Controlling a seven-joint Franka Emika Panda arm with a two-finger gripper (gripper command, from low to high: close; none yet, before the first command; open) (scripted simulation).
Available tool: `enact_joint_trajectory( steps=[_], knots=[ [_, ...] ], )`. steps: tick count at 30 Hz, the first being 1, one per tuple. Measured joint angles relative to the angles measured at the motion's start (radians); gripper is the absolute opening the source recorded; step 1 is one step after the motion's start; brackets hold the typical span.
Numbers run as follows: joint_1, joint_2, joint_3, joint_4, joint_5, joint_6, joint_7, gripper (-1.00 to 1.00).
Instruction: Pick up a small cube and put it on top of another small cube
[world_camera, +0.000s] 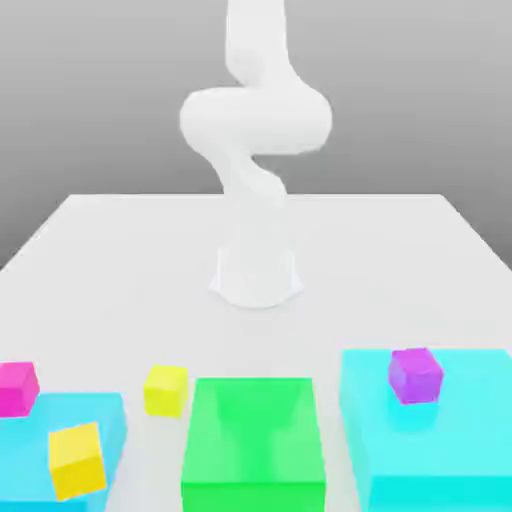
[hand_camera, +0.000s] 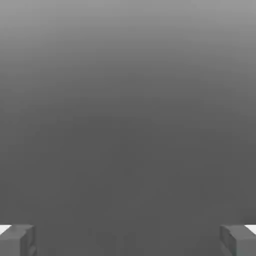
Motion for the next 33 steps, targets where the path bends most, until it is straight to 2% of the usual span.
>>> enact_joint_trajectory(
  steps=[10, 19, 27, 33],
  knots=[
    [-0.16, 0.257, 0.034, -0.2, 0.065, 0.189, 0.391, 0.0],
    [-0.298, 0.483, 0.077, -0.376, 0.081, 0.358, 0.768, 0.0],
    [-0.41, 0.683, 0.075, -0.534, 0.008, 0.51, 1.166, 0.0],
    [-0.392, 0.888, 0.031, -0.521, -0.062, 0.677, 1.256, 0.0]
  ],
)
